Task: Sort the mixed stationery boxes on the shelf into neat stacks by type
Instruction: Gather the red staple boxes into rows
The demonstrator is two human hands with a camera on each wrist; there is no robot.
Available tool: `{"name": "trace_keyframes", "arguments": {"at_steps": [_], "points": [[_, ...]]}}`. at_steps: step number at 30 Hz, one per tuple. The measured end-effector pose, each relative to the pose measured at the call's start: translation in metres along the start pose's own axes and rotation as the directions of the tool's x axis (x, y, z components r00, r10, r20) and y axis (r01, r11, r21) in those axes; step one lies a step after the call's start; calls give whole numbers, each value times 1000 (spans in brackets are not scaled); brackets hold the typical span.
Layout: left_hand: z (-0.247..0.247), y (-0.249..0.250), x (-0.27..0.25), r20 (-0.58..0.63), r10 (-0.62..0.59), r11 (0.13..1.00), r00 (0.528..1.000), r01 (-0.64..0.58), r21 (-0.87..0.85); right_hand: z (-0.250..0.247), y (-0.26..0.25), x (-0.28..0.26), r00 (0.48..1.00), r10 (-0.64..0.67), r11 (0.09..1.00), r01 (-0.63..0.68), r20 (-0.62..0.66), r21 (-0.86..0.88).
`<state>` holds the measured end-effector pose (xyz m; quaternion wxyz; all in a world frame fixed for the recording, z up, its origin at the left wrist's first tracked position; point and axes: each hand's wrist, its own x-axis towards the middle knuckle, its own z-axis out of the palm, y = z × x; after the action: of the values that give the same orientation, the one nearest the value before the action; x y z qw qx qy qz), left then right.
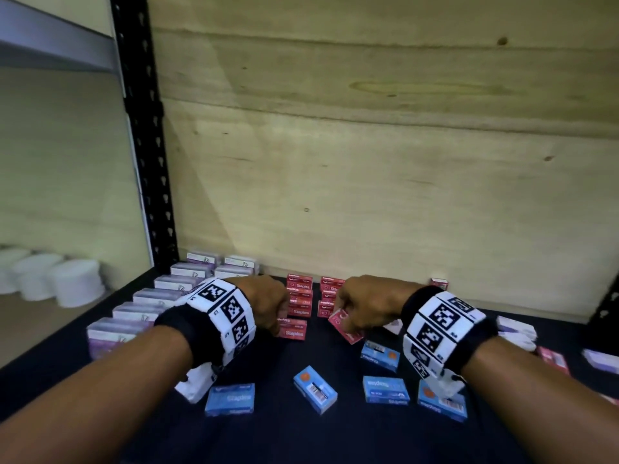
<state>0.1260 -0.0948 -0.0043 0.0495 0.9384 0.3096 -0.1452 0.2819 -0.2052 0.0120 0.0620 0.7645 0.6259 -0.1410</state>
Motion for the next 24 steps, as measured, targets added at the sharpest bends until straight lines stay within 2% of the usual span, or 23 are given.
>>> {"name": "trace_keyframes", "arguments": {"at_steps": [9, 14, 19, 24], "points": [[-1, 9, 0, 8, 22, 998, 1000, -23, 54, 9, -1, 5, 999, -37, 997, 36, 20, 62], [-6, 9, -4, -1, -13, 1000, 1000, 13, 4, 7, 3, -2, 995, 63, 998, -64, 76, 22], [-7, 11, -7, -3, -39, 999, 999, 39, -29, 9, 3, 0, 997, 74, 997, -74, 13, -10], [-6, 11, -5, -11, -42, 999, 999, 42, -27, 6, 2, 1, 997, 78, 996, -78, 3, 34]]}}
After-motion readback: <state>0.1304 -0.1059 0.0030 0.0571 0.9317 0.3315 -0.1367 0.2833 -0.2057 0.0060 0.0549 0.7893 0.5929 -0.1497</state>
